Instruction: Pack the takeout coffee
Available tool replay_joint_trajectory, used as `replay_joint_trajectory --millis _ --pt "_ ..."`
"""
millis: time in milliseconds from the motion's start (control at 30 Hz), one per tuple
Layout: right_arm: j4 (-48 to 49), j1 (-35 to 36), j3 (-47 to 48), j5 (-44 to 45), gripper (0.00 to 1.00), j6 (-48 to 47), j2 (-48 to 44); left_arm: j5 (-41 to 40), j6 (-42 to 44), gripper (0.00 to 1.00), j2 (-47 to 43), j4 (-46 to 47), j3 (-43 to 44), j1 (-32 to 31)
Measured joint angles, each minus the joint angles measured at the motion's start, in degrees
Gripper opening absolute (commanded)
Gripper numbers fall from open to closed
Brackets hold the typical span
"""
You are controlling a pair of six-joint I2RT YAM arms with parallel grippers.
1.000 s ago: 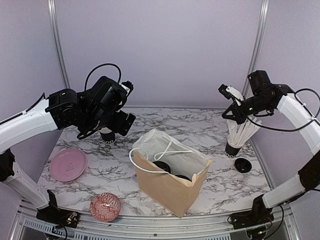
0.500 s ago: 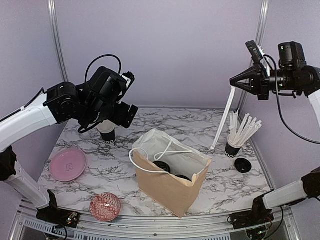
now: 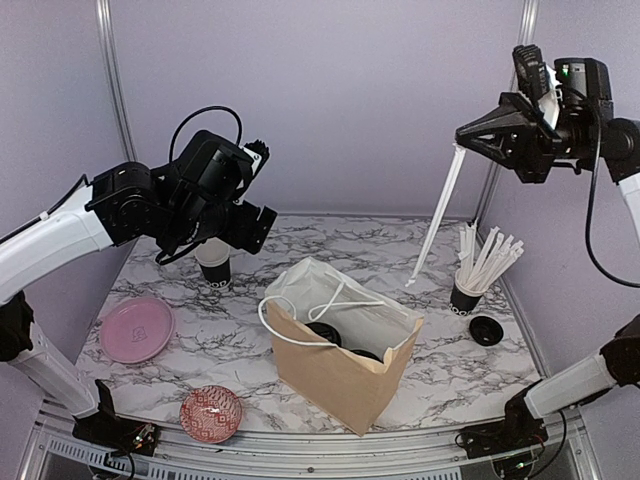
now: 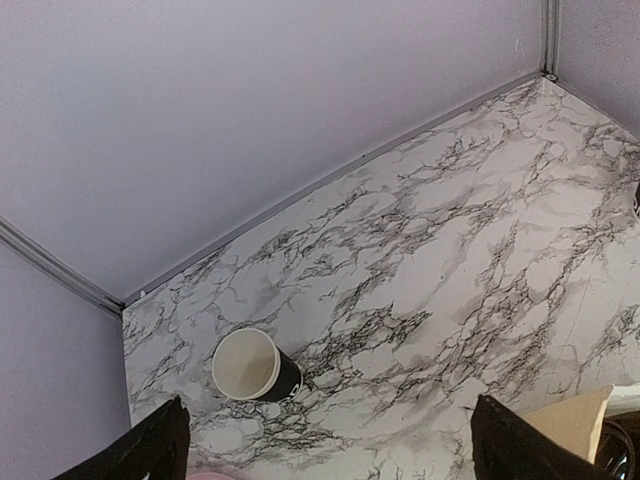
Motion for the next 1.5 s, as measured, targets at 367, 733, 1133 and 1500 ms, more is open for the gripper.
replay_joint_trajectory --millis 367,733,1133,1500 --pt "3.72 9.05 -4.44 -2.69 0.0 2.29 0.76 -0.02 0.0 0.99 -0.02 0.0 -0.02 0.0" --pt "7.04 21.62 -17.81 10.1 0.2 3.34 7.96 -0.07 -0.24 0.99 -0.35 0.0 -1.7 0.33" --pt "2.56 21.35 -10.01 16.59 0.54 -1.73 17.73 -0.52 -0.22 0.99 -0.81 0.09 -3.5 0.92" --pt "2.4 17.81 -15.43 21.22 0.66 -4.07 9.7 -0.52 -0.17 0.99 -1.86 0.15 -5.66 2.8"
